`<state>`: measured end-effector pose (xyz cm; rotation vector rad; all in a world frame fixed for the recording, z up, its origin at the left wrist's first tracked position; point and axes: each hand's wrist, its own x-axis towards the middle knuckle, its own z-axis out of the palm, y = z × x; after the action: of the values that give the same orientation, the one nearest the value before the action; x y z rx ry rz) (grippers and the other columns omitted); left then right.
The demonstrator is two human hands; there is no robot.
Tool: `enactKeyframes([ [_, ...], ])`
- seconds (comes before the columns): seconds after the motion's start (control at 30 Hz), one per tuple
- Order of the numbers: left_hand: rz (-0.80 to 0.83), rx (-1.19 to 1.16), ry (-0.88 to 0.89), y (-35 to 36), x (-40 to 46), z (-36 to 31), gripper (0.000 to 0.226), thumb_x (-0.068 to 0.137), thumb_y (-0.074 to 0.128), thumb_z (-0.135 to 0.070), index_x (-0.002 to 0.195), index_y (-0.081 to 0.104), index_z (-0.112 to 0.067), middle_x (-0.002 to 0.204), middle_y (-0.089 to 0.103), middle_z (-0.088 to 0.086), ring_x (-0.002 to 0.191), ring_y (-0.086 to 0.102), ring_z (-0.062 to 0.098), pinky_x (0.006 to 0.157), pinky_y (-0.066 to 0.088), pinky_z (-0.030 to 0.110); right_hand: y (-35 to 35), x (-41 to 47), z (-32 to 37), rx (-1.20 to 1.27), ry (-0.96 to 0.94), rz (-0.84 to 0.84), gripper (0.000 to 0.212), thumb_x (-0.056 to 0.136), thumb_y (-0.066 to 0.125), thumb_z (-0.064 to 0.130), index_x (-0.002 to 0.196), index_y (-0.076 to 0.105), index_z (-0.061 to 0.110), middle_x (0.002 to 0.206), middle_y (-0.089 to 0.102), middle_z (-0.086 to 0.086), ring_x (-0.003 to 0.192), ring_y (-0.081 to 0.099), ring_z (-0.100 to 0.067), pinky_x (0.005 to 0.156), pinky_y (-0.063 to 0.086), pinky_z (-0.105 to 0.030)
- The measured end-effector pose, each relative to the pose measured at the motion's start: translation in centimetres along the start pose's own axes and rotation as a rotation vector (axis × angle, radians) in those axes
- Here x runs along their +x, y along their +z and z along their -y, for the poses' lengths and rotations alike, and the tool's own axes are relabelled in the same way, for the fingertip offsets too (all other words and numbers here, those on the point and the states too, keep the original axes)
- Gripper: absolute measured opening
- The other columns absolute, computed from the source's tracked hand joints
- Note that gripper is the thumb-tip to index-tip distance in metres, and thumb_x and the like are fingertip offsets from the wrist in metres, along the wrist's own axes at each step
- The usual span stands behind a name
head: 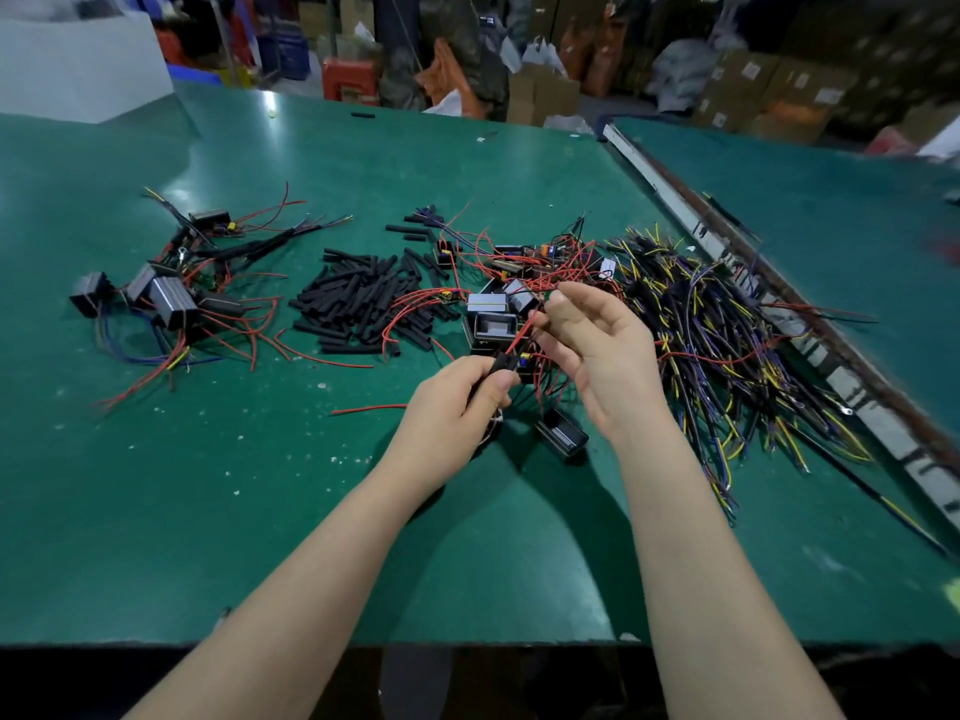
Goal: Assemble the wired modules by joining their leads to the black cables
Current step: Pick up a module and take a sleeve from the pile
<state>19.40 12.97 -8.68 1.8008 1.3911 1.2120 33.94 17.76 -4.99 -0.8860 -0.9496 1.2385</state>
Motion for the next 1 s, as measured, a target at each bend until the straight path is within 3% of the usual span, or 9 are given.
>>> enactKeyframes([
  [0.23,0.049,0.005,0.062,0.8,-1.0,-0.9,0.020,0.097,0.052,-0.025,0.087,0.063,-0.012,0.081,0.065,0.000,0.076,0.055,0.009,0.071,0.040,0.020,-5.3,-1.2,2.3,-0.039,0.005,-0.122,0.007,0.092,0.061,0.005,0.095,0.063,0.011,0.079,0.067,-0.004,0.066,0.067,-0.015,0.063,0.057,-0.025],
  [0.37,0.069,0.039,0.102,1.2,-1.5,-1.3,0.022,0.097,0.051,-0.024,0.090,0.064,-0.008,0.083,0.066,0.003,0.079,0.056,0.011,0.075,0.040,0.020,-9.0,-1.4,2.9,-0.410,-0.107,-0.390,0.015,0.093,0.057,0.008,0.102,0.067,0.016,0.082,0.064,0.003,0.065,0.058,-0.007,0.055,0.049,-0.019],
  [0.47,0.065,0.023,0.076,1.2,-1.6,-1.3,0.022,0.098,0.049,-0.026,0.089,0.064,-0.011,0.083,0.067,0.000,0.081,0.059,0.013,0.075,0.042,0.024,-11.7,-1.4,3.1,-0.690,-0.130,-0.562,0.024,0.093,0.052,0.011,0.109,0.069,0.018,0.086,0.066,0.004,0.074,0.058,-0.016,0.072,0.054,-0.038],
  [0.53,0.060,0.018,0.053,1.2,-1.7,-1.1,0.022,0.098,0.049,-0.027,0.089,0.063,-0.013,0.082,0.067,-0.004,0.082,0.060,0.012,0.075,0.043,0.024,-12.9,-1.3,3.3,-0.827,-0.106,-0.624,0.032,0.092,0.045,0.010,0.112,0.068,0.019,0.094,0.069,-0.006,0.072,0.058,-0.021,0.073,0.054,-0.041],
  [0.6,0.049,-0.002,0.021,1.2,-1.5,-1.0,0.023,0.098,0.048,-0.029,0.088,0.062,-0.015,0.080,0.067,-0.007,0.081,0.061,0.008,0.076,0.044,0.023,-13.8,-1.0,3.5,-0.947,-0.068,-0.629,0.036,0.093,0.041,0.010,0.117,0.066,0.019,0.099,0.069,-0.011,0.069,0.060,-0.023,0.062,0.048,-0.032],
  [0.67,0.032,-0.031,-0.008,1.2,-1.5,-0.8,0.023,0.098,0.047,-0.030,0.088,0.062,-0.016,0.079,0.067,-0.012,0.079,0.059,0.001,0.074,0.043,0.019,-14.5,-0.5,3.9,-1.049,-0.025,-0.607,0.036,0.093,0.041,0.010,0.120,0.063,0.018,0.104,0.067,-0.011,0.081,0.064,-0.027,0.065,0.047,-0.031],
  [0.77,0.024,-0.066,-0.037,1.1,-1.4,-0.7,0.023,0.099,0.046,-0.030,0.092,0.064,-0.018,0.079,0.067,-0.013,0.076,0.058,-0.002,0.070,0.042,0.013,-15.0,0.0,4.6,-1.146,0.072,-0.625,0.031,0.093,0.045,0.013,0.119,0.061,0.018,0.099,0.060,-0.003,0.084,0.059,-0.028,0.063,0.042,-0.030],
  [0.87,0.010,-0.093,-0.051,0.9,-1.3,-0.8,0.020,0.099,0.045,-0.030,0.089,0.063,-0.027,0.079,0.066,-0.012,0.073,0.056,-0.005,0.067,0.040,0.009,-15.2,0.0,4.9,-1.205,0.172,-0.554,0.026,0.090,0.051,0.017,0.112,0.064,0.015,0.101,0.065,-0.009,0.088,0.057,-0.030,0.068,0.042,-0.031],
  [1.0,0.004,-0.121,-0.060,0.8,-1.3,-1.0,0.020,0.099,0.046,-0.029,0.090,0.064,-0.026,0.079,0.066,-0.010,0.070,0.055,-0.009,0.065,0.039,0.005,-14.7,-0.8,4.4,-1.287,0.110,-0.564,0.029,0.087,0.059,0.020,0.115,0.055,0.016,0.118,0.056,-0.012,0.087,0.052,-0.029,0.068,0.037,-0.033],
])
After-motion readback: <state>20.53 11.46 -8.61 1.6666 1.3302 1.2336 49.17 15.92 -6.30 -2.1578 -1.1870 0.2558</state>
